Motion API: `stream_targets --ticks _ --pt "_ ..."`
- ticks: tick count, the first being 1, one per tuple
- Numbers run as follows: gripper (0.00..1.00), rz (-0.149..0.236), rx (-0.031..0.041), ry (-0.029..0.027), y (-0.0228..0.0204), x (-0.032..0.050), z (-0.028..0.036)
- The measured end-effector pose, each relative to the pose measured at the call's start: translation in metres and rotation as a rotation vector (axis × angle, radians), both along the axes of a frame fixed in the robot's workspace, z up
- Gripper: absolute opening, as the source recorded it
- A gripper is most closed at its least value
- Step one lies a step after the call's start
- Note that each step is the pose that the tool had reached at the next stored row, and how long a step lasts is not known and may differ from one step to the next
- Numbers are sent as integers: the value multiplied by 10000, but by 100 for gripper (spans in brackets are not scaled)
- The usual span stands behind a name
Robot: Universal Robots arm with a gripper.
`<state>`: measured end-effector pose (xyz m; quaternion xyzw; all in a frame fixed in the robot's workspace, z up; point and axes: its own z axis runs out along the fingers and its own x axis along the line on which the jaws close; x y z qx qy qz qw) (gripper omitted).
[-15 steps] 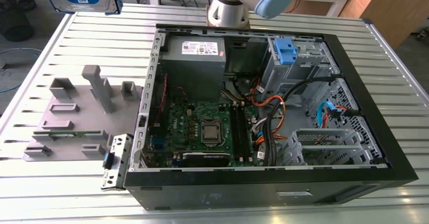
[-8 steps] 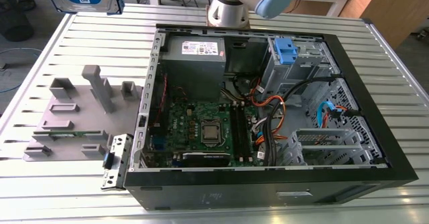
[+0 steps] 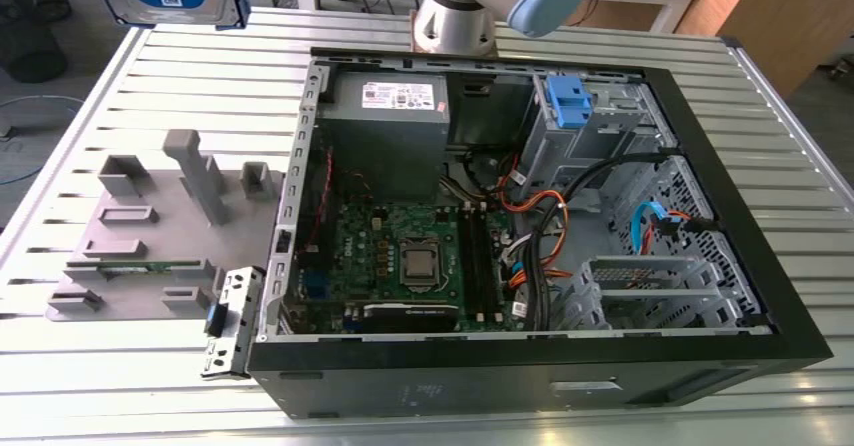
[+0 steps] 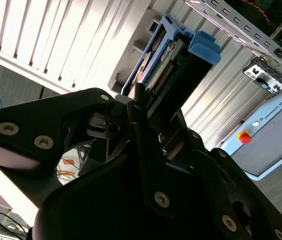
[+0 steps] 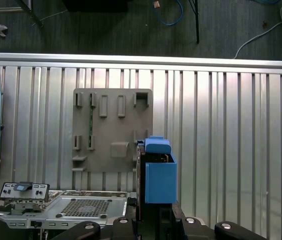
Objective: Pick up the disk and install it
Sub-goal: 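Pick up the disk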
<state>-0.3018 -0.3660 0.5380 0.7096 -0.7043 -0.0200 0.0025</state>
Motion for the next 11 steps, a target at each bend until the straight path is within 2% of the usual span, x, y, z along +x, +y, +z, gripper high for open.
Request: stream_targets --ticks 11 --pt "35 0 0 0 0 59 0"
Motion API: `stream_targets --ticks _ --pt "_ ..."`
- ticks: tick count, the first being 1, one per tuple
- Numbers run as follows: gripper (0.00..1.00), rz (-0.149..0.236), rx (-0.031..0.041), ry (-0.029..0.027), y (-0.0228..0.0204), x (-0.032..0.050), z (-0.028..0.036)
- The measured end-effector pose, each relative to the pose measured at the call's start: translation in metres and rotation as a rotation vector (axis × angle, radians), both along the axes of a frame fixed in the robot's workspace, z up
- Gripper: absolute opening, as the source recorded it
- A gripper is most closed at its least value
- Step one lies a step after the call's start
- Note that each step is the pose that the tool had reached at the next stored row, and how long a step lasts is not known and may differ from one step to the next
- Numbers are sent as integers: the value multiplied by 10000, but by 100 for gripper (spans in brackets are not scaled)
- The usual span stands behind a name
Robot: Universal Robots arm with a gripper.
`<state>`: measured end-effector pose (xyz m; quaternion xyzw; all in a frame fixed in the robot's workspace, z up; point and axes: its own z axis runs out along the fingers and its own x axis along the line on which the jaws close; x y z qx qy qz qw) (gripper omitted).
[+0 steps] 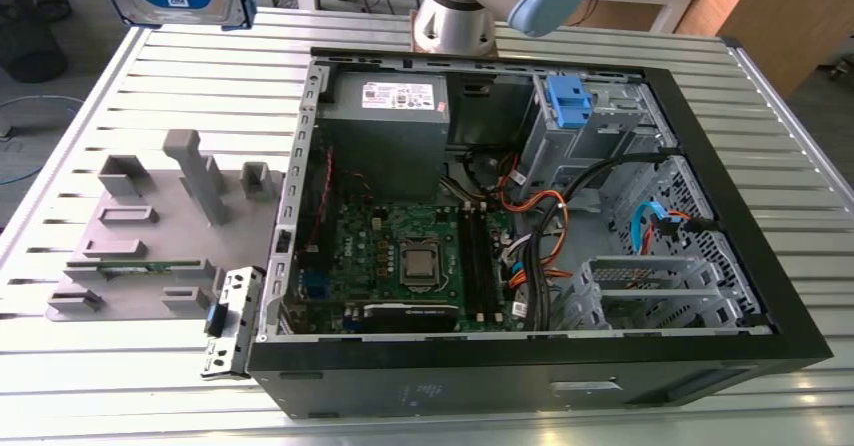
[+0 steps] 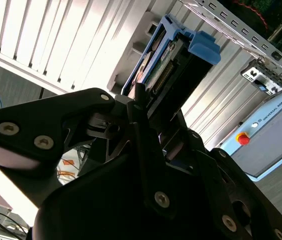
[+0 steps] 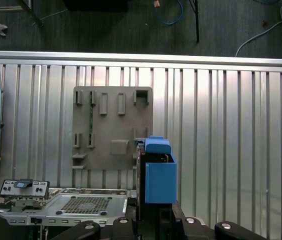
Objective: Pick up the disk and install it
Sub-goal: 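Pick up the disk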
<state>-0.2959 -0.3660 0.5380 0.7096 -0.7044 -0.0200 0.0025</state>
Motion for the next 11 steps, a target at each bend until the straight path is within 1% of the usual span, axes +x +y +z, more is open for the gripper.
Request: stream_targets --ticks 6,11 --pt "35 0 0 -1 0 35 -1" --pt "35 0 0 0 0 82 0"
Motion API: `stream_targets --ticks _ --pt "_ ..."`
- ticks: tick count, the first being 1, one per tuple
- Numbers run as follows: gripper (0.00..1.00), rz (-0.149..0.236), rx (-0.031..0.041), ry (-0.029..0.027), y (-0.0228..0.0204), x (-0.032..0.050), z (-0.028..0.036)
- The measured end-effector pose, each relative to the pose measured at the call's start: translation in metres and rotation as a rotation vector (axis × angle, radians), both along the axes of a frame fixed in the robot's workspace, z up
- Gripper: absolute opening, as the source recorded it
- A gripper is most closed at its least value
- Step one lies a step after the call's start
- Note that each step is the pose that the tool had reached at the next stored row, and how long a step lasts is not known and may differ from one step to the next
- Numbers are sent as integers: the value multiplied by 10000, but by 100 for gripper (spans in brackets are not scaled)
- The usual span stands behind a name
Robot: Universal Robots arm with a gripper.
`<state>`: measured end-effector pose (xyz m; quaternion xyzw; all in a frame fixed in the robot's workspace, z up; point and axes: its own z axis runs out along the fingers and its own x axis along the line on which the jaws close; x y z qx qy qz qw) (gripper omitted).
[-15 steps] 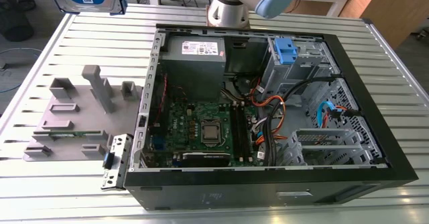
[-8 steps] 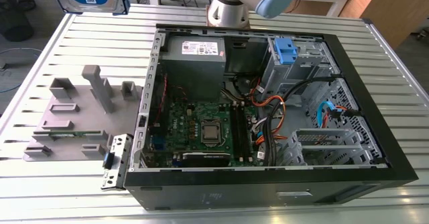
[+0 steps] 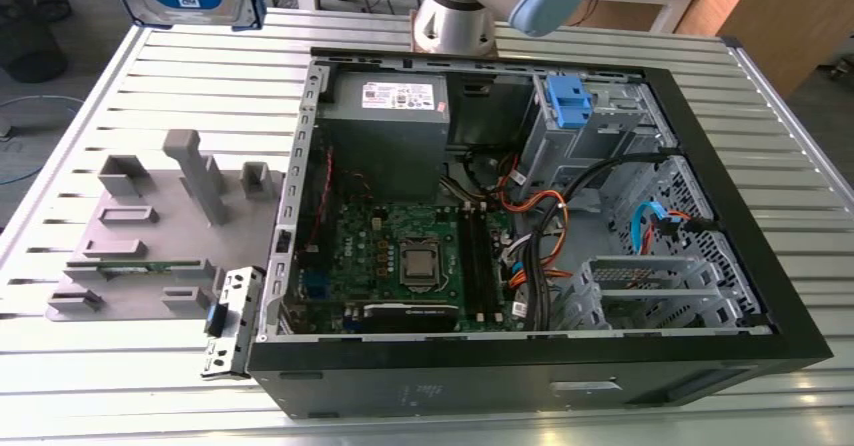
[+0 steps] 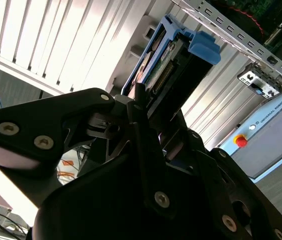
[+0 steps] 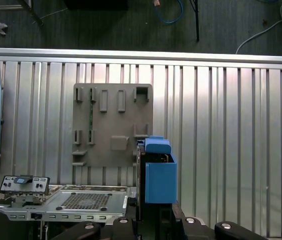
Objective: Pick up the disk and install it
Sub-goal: 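Pick up the disk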
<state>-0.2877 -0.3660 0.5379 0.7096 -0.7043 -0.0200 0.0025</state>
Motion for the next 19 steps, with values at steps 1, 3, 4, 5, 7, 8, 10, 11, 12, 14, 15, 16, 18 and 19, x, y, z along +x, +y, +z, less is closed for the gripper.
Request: stream_targets --ticks 1,3,4,5,7,8,10,11,12,14,15,16,18,19 --pt "35 0 1 -1 0 9 0" --pt "35 0 1 -1 0 27 0" --pt "35 0 1 -1 0 35 0" --pt "35 0 0 0 0 43 0" --pt "35 0 0 0 0 60 0" --pt "35 0 0 -1 0 68 0" --pt "35 0 1 -1 0 81 0" --pt "35 0 0 0 0 88 0" --pt "35 0 0 0 0 94 0" --pt "35 0 0 -1 0 108 0" --pt "35 0 0 0 0 114 0" --pt "35 0 1 0 0 120 0" --pt "35 0 1 -1 0 133 -1" --pt "35 0 0 0 0 139 0"
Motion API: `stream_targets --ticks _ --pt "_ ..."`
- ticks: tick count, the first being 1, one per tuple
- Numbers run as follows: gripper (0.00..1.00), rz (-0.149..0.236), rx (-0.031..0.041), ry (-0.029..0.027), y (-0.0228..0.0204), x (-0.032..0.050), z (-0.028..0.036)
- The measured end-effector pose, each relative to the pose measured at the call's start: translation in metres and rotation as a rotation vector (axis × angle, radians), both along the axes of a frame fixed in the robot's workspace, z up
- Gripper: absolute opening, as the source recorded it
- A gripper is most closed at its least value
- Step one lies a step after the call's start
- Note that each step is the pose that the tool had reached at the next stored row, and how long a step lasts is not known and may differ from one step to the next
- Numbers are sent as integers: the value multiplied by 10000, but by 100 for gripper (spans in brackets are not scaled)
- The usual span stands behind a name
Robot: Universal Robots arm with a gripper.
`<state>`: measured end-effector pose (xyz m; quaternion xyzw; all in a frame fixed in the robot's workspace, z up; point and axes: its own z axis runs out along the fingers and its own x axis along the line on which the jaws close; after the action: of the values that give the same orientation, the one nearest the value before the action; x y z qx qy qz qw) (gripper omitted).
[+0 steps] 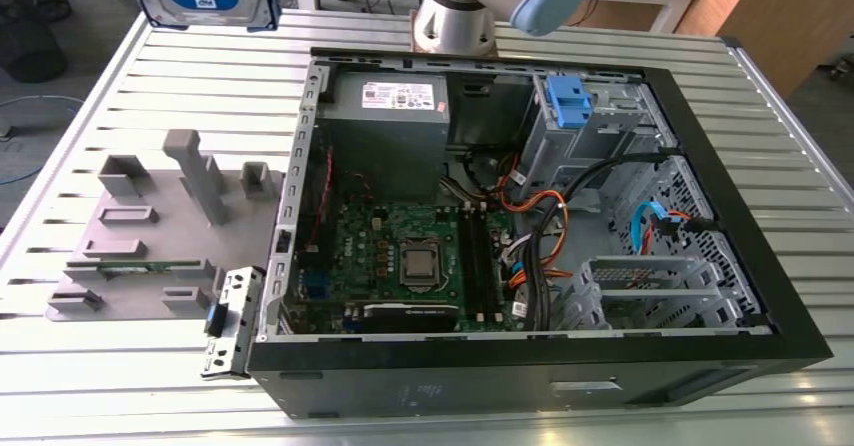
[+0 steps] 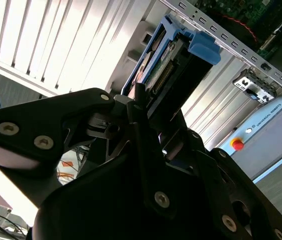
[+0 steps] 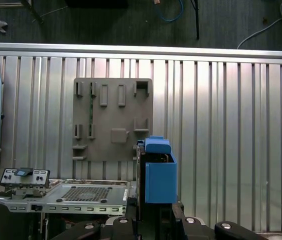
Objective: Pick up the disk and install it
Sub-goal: 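Pick up the disk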
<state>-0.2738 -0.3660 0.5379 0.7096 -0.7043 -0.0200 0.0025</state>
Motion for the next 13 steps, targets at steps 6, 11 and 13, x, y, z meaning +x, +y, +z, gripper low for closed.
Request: stream_targets --ticks 6,11,13 --pt "35 0 1 -1 0 38 0" --pt "35 -1 1 -1 0 68 0" --pt "35 0 1 -1 0 78 0"
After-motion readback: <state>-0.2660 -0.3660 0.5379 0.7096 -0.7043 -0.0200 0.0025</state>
